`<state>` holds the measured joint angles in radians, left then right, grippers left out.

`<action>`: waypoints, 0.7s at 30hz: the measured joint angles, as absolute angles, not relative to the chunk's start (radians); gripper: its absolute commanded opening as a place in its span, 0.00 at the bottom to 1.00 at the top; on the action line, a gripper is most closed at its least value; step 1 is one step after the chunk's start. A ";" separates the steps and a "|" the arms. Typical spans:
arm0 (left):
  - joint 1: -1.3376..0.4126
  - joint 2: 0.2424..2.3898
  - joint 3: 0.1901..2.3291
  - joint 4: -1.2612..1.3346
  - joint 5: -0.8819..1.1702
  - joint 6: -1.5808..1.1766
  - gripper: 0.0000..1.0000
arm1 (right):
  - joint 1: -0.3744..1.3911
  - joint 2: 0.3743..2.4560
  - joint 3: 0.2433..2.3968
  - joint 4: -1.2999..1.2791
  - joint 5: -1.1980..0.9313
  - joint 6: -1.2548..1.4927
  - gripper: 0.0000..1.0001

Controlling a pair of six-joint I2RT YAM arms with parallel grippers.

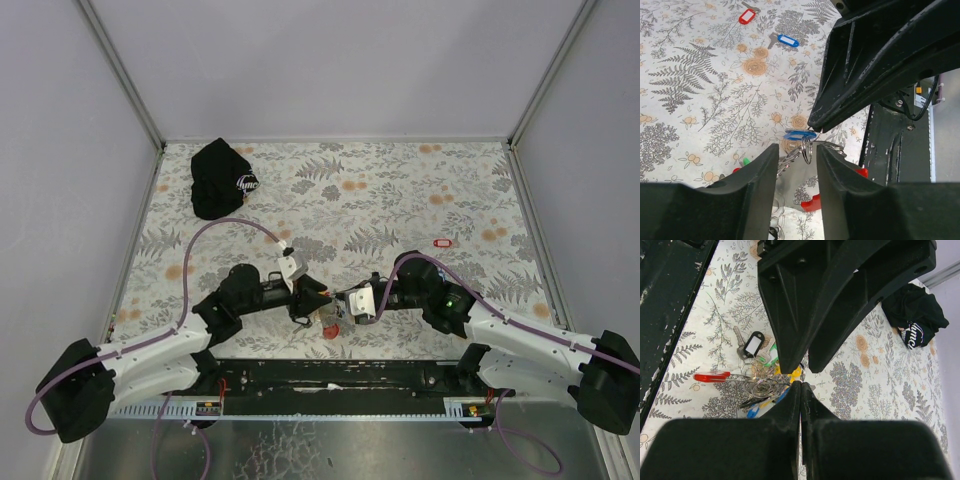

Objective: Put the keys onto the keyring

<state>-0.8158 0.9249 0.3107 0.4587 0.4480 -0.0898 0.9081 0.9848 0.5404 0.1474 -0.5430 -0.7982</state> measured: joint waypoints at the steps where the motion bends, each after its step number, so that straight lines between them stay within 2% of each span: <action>1: -0.815 0.933 0.315 0.459 0.449 -0.090 0.28 | 0.908 0.985 0.541 0.147 -0.543 -0.798 0.00; 6: -0.811 0.956 0.326 0.460 0.458 -0.091 0.13 | 0.908 0.985 0.541 0.147 -0.543 -0.798 0.00; 9: -0.810 0.969 0.332 0.461 0.469 -0.092 0.00 | 0.908 0.984 0.541 0.147 -0.543 -0.798 0.00; 21: -0.812 0.902 0.308 0.480 0.434 -0.154 0.00 | 0.911 0.928 0.520 0.165 -0.532 -0.773 0.00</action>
<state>-0.8116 0.9024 0.3084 0.4805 0.4343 -0.1535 0.9112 0.9276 0.5198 0.1646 -0.5316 -0.7734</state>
